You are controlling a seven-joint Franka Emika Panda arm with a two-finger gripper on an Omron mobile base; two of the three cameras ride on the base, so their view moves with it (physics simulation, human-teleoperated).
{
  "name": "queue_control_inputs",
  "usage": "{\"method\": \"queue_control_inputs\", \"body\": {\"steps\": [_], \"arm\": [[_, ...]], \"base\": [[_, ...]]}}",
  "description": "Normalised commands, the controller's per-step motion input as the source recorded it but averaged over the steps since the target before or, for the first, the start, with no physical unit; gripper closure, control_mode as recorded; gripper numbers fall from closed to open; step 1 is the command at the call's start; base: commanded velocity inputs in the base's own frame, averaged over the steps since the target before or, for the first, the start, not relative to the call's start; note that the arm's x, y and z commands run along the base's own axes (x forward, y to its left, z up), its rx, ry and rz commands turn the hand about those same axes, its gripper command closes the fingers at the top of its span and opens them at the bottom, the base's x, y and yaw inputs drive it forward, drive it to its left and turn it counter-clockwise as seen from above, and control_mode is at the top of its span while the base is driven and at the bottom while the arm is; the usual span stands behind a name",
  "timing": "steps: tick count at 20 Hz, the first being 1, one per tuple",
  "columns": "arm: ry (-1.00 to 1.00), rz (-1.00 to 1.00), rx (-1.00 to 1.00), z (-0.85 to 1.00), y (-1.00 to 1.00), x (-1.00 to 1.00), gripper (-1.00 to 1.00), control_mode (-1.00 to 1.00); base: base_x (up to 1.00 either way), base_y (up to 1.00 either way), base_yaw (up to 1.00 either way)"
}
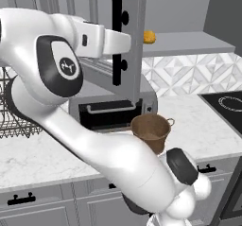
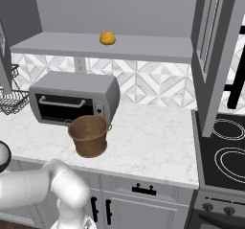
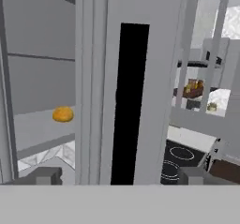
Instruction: Open the cabinet, pick up the bread from the cabinet and place it in the basket. Then move the basket to the dining counter.
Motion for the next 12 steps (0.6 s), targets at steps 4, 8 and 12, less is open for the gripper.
{"method": "queue_control_inputs", "body": {"steps": [4,8,12], "arm": [[-0.18,0.02,0.21,0.0,-0.34,-0.87,-1.0,-1.0],[-0.13,0.09,0.48,0.0,-0.89,-1.0,-1.0,-1.0],[-0.18,0.25,0.63,-0.04,-1.0,-1.0,-1.0,-1.0]], "base": [[0.0,0.0,0.0],[0.0,0.0,0.0],[0.0,0.0,0.0]]}}
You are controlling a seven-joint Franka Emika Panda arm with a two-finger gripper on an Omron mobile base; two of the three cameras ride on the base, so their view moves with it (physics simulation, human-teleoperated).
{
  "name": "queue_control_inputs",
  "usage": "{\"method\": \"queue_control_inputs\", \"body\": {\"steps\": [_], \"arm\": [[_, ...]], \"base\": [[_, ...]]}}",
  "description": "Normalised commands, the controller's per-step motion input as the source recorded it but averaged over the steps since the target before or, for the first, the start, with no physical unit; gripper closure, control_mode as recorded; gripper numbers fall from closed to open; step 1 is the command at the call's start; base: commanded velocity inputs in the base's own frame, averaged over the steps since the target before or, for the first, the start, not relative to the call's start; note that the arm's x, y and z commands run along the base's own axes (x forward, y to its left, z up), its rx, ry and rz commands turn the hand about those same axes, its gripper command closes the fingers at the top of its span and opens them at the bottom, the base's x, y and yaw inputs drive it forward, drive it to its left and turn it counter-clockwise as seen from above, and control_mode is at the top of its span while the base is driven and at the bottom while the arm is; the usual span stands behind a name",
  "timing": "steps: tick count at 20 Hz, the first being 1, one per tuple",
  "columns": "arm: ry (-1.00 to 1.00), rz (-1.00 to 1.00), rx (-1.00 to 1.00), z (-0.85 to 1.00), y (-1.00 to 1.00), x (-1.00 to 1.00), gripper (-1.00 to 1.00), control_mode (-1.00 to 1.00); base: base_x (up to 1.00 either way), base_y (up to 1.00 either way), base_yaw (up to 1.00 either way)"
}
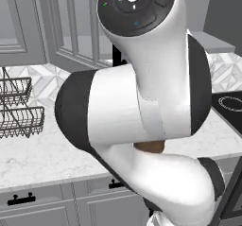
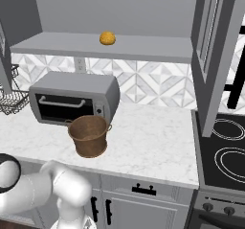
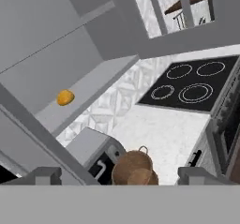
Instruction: Open the cabinet, pick up the bread from the cabinet and place it in the basket. Then move the basket to the dining counter.
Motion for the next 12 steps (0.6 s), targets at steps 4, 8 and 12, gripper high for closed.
{"method": "queue_control_inputs", "body": {"steps": [4,8,12], "arm": [[-0.11,0.33,0.66,-0.13,-1.0,-0.89,-1.0,-1.0],[0.1,0.23,0.59,0.0,-0.86,-0.22,-1.0,-1.0],[0.26,0.13,0.68,-0.1,-0.79,0.09,-1.0,-1.0]], "base": [[0.0,0.0,0.0],[0.0,0.0,0.0],[0.0,0.0,0.0]]}}
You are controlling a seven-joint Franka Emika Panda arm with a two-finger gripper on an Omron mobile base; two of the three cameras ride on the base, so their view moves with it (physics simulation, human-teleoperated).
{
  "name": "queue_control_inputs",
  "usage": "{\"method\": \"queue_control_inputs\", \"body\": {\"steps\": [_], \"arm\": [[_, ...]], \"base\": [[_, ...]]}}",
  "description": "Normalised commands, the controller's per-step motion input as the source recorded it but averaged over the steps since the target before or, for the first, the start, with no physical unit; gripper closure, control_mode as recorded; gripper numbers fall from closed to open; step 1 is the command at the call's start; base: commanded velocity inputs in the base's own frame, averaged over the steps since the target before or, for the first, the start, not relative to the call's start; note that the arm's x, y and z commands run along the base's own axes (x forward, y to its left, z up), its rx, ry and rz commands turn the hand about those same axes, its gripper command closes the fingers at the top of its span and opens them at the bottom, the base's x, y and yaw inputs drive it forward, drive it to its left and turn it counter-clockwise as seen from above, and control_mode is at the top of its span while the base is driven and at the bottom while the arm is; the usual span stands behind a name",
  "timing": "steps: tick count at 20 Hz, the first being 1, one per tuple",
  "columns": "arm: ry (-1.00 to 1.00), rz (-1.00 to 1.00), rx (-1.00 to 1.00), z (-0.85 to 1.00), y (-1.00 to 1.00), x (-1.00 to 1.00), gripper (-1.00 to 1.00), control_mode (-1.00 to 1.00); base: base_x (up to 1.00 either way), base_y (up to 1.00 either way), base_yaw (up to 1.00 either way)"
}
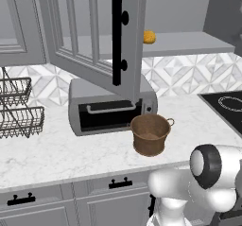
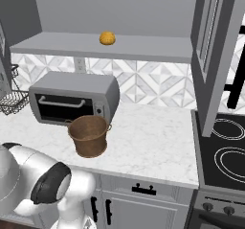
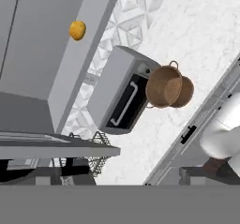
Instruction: Open the cabinet, pick up the bread from the cabinet and place it in the basket. Then move the basket to the dining counter.
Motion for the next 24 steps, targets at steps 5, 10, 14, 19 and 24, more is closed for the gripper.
{"method": "queue_control_inputs", "body": {"steps": [5,10,14,19,24], "arm": [[0.24,0.08,0.66,-0.27,-0.49,0.39,-1.0,-1.0],[0.04,0.0,0.22,-0.28,-0.23,0.25,-1.0,-1.0],[0.01,0.0,0.13,-0.5,0.02,0.33,-1.0,-1.0],[-0.02,0.1,0.04,-0.22,0.33,0.67,-1.0,-1.0],[-0.07,0.1,0.02,-0.08,0.4,0.58,-1.0,-1.0]], "base": [[0.0,0.0,0.0],[0.0,0.0,0.0],[0.0,0.0,0.0],[0.0,0.0,0.0],[0.0,0.0,0.0]]}}
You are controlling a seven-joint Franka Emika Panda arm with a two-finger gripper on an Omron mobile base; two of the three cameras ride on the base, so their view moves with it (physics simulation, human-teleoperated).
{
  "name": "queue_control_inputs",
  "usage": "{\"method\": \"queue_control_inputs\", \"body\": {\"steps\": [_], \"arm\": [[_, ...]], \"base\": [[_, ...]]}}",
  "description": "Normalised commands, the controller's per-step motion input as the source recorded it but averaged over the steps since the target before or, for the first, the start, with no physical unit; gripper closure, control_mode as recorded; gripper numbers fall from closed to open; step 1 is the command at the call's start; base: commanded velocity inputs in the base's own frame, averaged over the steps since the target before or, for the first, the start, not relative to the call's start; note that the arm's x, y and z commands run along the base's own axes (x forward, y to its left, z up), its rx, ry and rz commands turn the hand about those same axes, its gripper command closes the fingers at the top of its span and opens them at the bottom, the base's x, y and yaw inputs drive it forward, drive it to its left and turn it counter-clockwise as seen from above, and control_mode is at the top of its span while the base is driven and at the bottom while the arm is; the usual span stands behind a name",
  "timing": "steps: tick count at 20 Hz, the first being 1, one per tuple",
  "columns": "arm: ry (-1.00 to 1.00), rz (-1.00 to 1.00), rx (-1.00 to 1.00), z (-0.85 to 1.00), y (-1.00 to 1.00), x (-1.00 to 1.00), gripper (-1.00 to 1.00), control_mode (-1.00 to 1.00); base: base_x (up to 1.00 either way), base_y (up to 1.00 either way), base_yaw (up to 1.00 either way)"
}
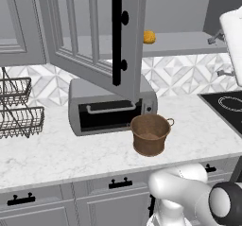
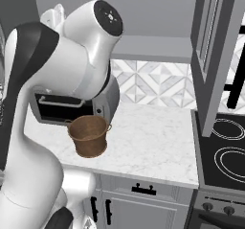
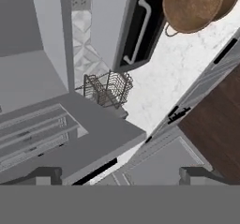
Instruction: Open the cabinet, pick up the bread from the cabinet and place it in the basket. Then move the basket to the dining counter.
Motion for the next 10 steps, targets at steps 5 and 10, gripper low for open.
{"method": "queue_control_inputs", "body": {"steps": [5,10], "arm": [[-0.01,0.11,0.09,-0.07,0.4,0.56,-1.0,-1.0],[0.0,0.24,0.13,-0.04,0.43,0.66,-1.0,-1.0]], "base": [[0.0,0.0,0.0],[0.0,0.0,0.0]]}}
